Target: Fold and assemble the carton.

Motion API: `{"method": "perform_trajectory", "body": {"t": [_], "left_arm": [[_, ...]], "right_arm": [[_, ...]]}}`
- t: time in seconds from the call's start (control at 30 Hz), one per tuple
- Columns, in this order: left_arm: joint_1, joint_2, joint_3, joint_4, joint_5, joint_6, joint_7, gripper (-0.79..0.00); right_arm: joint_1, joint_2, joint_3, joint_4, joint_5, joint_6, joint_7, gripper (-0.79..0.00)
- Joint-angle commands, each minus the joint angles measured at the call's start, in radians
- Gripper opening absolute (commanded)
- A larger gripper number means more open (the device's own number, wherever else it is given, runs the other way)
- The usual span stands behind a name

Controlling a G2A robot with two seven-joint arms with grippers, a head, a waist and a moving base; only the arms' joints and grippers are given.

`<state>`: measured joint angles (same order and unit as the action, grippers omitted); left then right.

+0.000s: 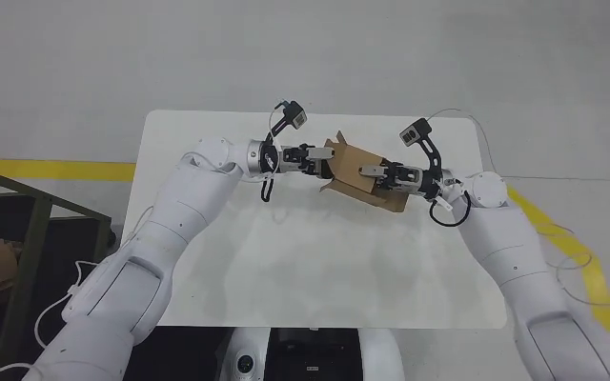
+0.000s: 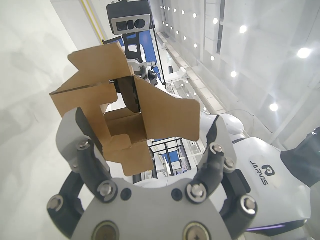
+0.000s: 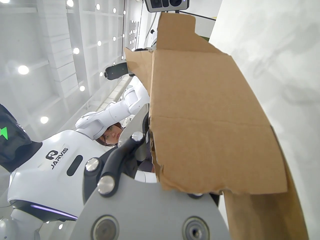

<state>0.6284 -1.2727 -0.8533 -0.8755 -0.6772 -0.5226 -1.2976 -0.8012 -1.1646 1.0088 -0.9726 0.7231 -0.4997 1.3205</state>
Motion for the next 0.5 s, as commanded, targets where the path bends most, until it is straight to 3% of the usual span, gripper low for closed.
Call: {"method": "perform_trajectory", "body": {"t": [0.0,0.47], "left_arm": [[-0.001,0.0,0.0,-0.002,-0.001,0.0,0.0,0.0],[-0.009,-0.004,0.004,0.01,0.001,-0.004,0.004,0.0]], "right_arm": [[0.001,0.0,-0.002,0.0,-0.002,0.0,0.0,-0.785],[0.006,-0.001,-0.026,-0.003,0.005,0.0,0.0,-0.785]]}}
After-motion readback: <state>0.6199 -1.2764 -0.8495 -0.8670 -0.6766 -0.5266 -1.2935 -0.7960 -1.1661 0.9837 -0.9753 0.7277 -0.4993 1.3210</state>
